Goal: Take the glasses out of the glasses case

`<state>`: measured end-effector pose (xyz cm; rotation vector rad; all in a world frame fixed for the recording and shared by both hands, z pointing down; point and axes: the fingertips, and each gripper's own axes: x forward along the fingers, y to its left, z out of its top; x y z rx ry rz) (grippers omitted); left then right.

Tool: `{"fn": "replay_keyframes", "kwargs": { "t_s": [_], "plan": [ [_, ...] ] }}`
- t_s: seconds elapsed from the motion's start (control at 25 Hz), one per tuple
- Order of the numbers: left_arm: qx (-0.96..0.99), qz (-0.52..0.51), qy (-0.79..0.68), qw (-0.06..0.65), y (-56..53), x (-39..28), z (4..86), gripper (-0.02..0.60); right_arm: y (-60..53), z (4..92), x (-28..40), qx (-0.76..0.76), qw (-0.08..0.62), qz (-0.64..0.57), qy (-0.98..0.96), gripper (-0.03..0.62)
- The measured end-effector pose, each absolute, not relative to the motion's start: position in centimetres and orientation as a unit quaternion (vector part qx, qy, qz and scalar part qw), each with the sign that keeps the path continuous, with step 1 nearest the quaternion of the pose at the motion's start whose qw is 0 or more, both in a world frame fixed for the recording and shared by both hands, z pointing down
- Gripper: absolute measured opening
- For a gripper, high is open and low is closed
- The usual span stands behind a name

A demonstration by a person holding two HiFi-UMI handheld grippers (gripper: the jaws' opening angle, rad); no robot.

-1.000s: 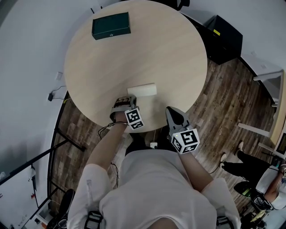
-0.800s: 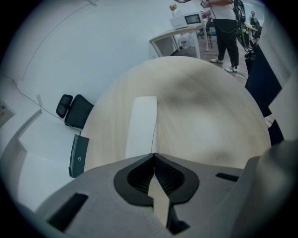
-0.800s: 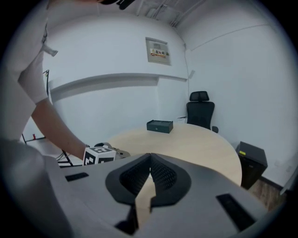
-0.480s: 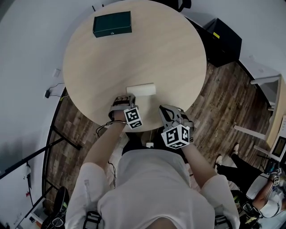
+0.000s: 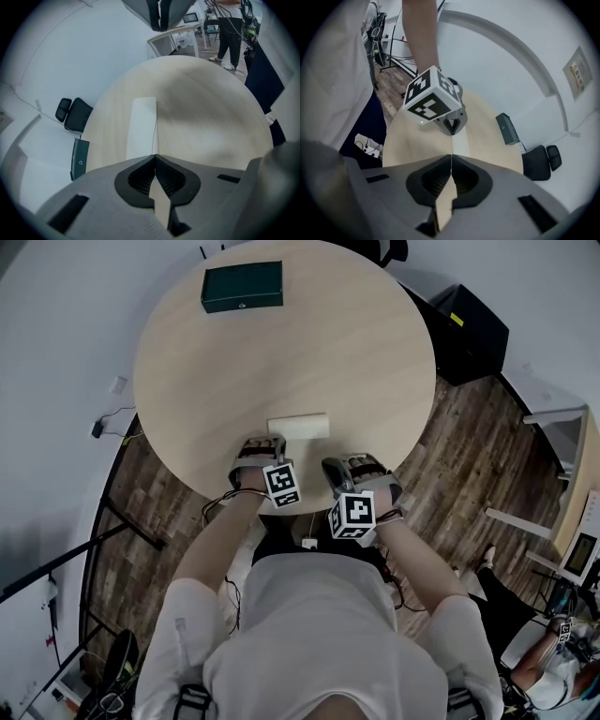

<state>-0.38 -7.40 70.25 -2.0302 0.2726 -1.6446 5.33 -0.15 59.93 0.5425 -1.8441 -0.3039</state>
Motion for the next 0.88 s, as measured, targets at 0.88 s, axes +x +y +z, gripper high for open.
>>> {"fn": "replay_keyframes", "kwargs": {
  "t_s": [0.88],
  "plan": [
    [-0.748, -0.6, 0.092, 0.27, -7.2, -0.5, 70.2, 0.009, -5.0, 65.7, 6.6, 0.22, 0.613, -0.102, -0.752, 0.259]
  ]
}}
